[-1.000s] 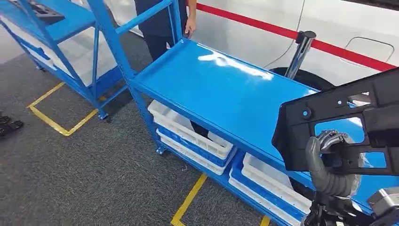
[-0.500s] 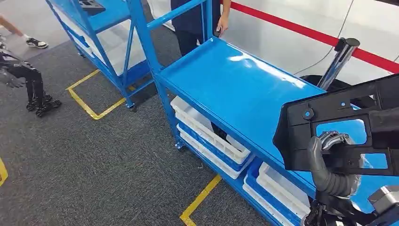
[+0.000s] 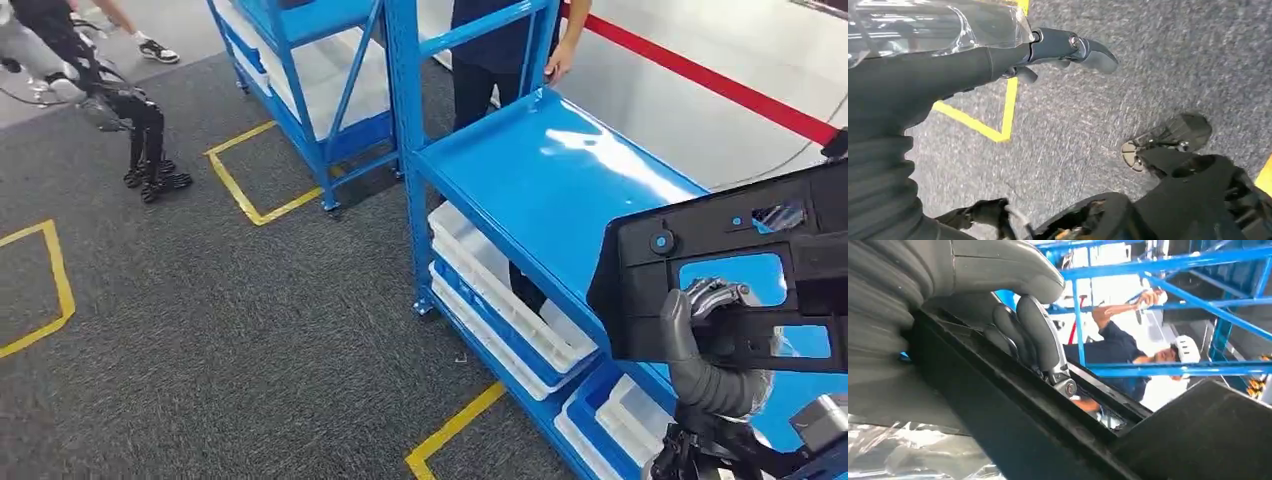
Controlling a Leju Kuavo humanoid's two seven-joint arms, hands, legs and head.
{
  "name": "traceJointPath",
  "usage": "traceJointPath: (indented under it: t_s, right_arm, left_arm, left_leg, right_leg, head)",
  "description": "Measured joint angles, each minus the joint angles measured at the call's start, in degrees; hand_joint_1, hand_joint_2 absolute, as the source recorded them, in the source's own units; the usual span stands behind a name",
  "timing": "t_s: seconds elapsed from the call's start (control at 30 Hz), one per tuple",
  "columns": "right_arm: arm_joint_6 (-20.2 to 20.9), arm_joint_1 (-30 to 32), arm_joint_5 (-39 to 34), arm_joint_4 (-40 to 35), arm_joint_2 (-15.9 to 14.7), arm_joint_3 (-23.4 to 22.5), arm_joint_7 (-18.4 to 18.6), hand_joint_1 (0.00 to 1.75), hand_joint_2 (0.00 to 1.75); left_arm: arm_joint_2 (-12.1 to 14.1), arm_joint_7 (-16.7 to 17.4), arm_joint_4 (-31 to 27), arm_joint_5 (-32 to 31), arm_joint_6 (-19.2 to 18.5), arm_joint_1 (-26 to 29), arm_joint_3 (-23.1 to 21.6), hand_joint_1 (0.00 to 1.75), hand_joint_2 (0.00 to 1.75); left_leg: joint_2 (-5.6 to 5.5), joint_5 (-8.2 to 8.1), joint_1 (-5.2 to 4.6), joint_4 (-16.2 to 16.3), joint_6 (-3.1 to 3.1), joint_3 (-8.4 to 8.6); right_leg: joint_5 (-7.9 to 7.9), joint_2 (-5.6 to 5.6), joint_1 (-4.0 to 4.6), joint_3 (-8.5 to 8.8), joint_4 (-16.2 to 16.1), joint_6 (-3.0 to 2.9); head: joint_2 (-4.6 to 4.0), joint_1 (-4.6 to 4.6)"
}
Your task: Take the parts from the cabinet and place them on the table.
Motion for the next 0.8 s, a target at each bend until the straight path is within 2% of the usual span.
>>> traceJointPath:
  t_s: [0.03,0.07,0.1,0.13,0.2,0.23,0.27,0.3,0.33,0.37,0.4,0.43,0.47,0.5,0.53,0.57,0.6,0.7,0.73,0.77,0.8]
  right_arm:
    - [0.00,-0.01,-0.13,0.00,0.00,-0.24,0.00,1.75,1.75]
    - [0.00,0.00,-0.24,0.04,-0.02,-0.44,0.00,1.75,1.75]
    - [-0.02,0.03,-0.31,0.04,-0.04,-0.52,0.00,1.75,1.75]
    - [-0.02,0.08,-0.39,0.09,-0.15,-0.72,0.09,1.75,1.75]
    - [-0.02,-0.04,-0.44,0.13,-0.17,-0.87,0.11,1.75,1.75]
    - [-0.02,-0.15,-0.48,0.15,-0.20,-0.98,0.11,1.75,1.75]
    - [-0.02,-0.14,-0.50,0.17,-0.26,-1.07,0.13,1.75,1.75]
    - [-0.02,-0.09,-0.48,0.17,-0.26,-1.07,0.11,1.75,1.75]
    - [-0.02,-0.01,-0.53,0.20,-0.26,-1.11,0.11,1.75,1.75]
    - [-0.02,-0.03,-0.57,0.24,-0.35,-1.18,0.13,1.75,1.75]
    - [-0.02,-0.02,-0.66,0.28,-0.35,-1.29,0.13,1.75,1.75]
    - [-0.02,0.00,-0.83,0.33,-0.35,-1.31,0.18,1.75,1.75]
    - [-0.04,0.01,-0.92,0.33,-0.35,-1.33,0.20,1.75,1.75]
    - [-0.09,-0.01,-1.01,0.33,-0.35,-1.40,0.26,1.75,1.75]
    - [-0.22,-0.04,-1.03,0.33,-0.37,-1.51,0.28,1.75,1.75]
    - [-0.24,-0.02,-1.05,0.33,-0.37,-1.66,0.31,1.75,1.75]
    - [-0.35,0.05,-1.09,0.33,-0.35,-1.86,0.35,1.75,1.75]
    - [-0.48,0.20,-1.53,0.35,-0.44,-2.14,0.52,1.75,1.75]
    - [-0.57,0.23,-1.57,0.35,-0.46,-2.21,0.55,1.75,1.75]
    - [-0.66,0.38,-1.62,0.35,-0.55,-2.49,0.57,1.75,1.75]
    - [-0.70,0.38,-1.64,0.35,-0.55,-2.56,0.55,1.75,1.75]
  left_arm:
    - [0.00,0.00,0.00,-0.02,0.00,-0.02,0.00,0.00,1.75]
    - [0.00,0.00,0.00,-0.07,0.00,-0.03,-0.02,0.00,1.75]
    - [0.00,0.00,0.00,-0.11,0.00,-0.24,-0.04,0.00,1.75]
    - [0.00,0.00,0.00,-0.11,0.00,-0.19,-0.04,0.00,1.75]
    - [0.00,0.00,0.00,-0.11,0.00,0.03,-0.07,0.00,1.75]
    - [0.11,0.04,0.00,-0.11,0.00,0.15,-0.09,0.00,1.75]
    - [-0.09,0.09,0.00,-0.13,0.02,0.28,-0.15,0.00,1.75]
    - [-0.09,0.11,0.00,-0.13,0.00,0.17,-0.22,0.00,1.75]
    - [-0.09,0.11,0.00,-0.13,-0.02,-0.01,-0.35,0.00,1.75]
    - [-0.09,0.11,0.00,-0.13,-0.02,-0.12,-0.42,0.00,1.75]
    - [-0.09,0.11,0.00,-0.17,0.00,-0.13,-0.50,0.00,1.75]
    - [-0.09,0.11,0.00,-0.17,0.00,-0.08,-0.61,0.00,1.75]
    - [-0.09,0.13,0.00,-0.17,0.02,-0.07,-0.76,0.00,1.75]
    - [-0.09,0.26,0.00,-0.20,0.07,-0.08,-0.92,0.00,1.75]
    - [-0.09,0.28,0.00,-0.20,0.11,-0.05,-0.98,0.00,1.75]
    - [-0.07,0.28,0.00,-0.20,0.20,-0.08,-0.98,0.00,1.75]
    - [-0.02,0.31,0.02,-0.22,0.26,-0.31,-1.01,0.00,1.75]
    - [0.07,0.31,0.02,-0.15,0.22,-0.26,-1.07,0.00,1.75]
    - [0.09,0.46,0.02,-0.15,0.20,-0.20,-1.07,0.00,1.75]
    - [0.02,0.50,0.00,-0.15,0.15,-0.03,-1.11,0.00,1.75]
    - [0.07,0.63,0.02,-0.15,0.04,-0.12,-1.16,0.00,1.75]
  left_leg:
    - [-0.85,-0.11,0.06,0.03,-0.14,0.23]
    - [-1.56,-0.25,0.05,0.03,-0.38,0.02]
    - [-2.24,-0.32,-0.21,0.55,-0.56,-0.27]
    - [-2.60,-0.13,0.07,0.21,-0.80,-0.47]
    - [-4.19,0.07,0.27,0.02,-1.27,-0.77]
    - [-3.83,-0.37,0.31,0.43,-1.49,-1.09]
    - [0.05,-1.75,-0.18,2.56,-2.01,-1.99]
    - [2.34,-3.96,-0.01,6.96,-2.47,-4.13]
    - [3.33,-6.28,0.19,12.59,-2.79,-6.89]
    - [3.73,-8.14,0.28,17.65,-2.92,-9.50]
    - [3.84,-8.96,0.35,21.03,-2.94,-11.30]
    - [3.85,-8.39,0.38,21.32,-2.89,-11.66]
    - [3.88,-6.45,0.34,18.17,-2.72,-10.22]
    - [4.12,-3.85,0.22,12.64,-2.36,-7.45]
    - [5.32,-1.40,-0.12,6.62,-1.83,-4.23]
    - [8.90,0.07,-0.86,1.72,-1.19,-1.44]
    - [10.46,-0.05,-1.69,-0.62,-0.94,-0.58]
    - [8.16,0.10,-1.91,-0.41,-0.63,-0.99]
    - [7.33,0.49,-1.45,-1.09,-0.15,-0.20]
    - [6.65,0.64,-1.18,-1.27,-0.01,0.12]
    - [6.08,0.66,-1.03,-1.23,0.51,0.16]
  right_leg:
    - [3.00,1.30,-0.18,2.50,-5.66,-0.09]
    - [4.26,4.85,-0.51,3.92,-9.46,-0.11]
    - [4.10,5.06,-0.80,4.38,-10.85,-0.13]
    - [4.15,4.54,-0.53,4.32,-10.57,-0.23]
    - [4.05,3.17,-0.25,4.43,-10.59,-0.73]
    - [4.20,2.10,-0.68,4.64,-10.85,-1.03]
    - [4.09,1.53,-0.56,4.83,-10.91,-1.30]
    - [3.95,0.69,-0.42,4.94,-10.90,-1.60]
    - [3.90,-0.12,-0.27,5.00,-10.90,-1.66]
    - [3.82,-0.95,-0.21,5.02,-10.90,-1.71]
    - [3.73,-1.71,-0.19,5.05,-10.90,-1.77]
    - [3.62,-2.46,-0.17,5.15,-10.90,-1.81]
    - [3.52,-3.20,-0.12,5.30,-10.91,-1.77]
    - [3.39,-3.86,-0.11,5.49,-10.93,-1.71]
    - [3.26,-4.44,-0.11,5.77,-11.02,-1.66]
    - [3.18,-4.86,-0.11,6.13,-11.27,-1.55]
    - [2.91,-5.44,0.29,6.19,-11.15,-1.15]
    - [2.71,-7.38,0.14,6.57,-11.51,-0.69]
    - [2.23,-7.66,0.22,6.75,-11.42,-0.14]
    - [0.95,-4.35,-0.07,6.41,-9.94,-0.09]
    - [-1.19,-2.20,-0.04,4.86,-6.29,-0.22]
  head:
    - [0.00,0.00]
    - [0.00,0.00]
    - [0.00,0.00]
    - [0.00,0.00]
    - [0.00,-0.02]
    - [0.00,-0.02]
    - [0.00,-0.15]
    - [0.00,-0.13]
    - [0.00,-0.15]
    - [0.00,-0.15]
    - [0.00,-0.15]
    - [0.00,-0.15]
    - [0.00,-0.15]
    - [0.00,-0.15]
    - [0.00,-0.15]
    - [0.00,-0.15]
    - [0.00,-0.20]
    - [0.00,-0.20]
    - [0.00,-0.20]
    - [0.00,-0.15]
    - [0.00,-0.15]
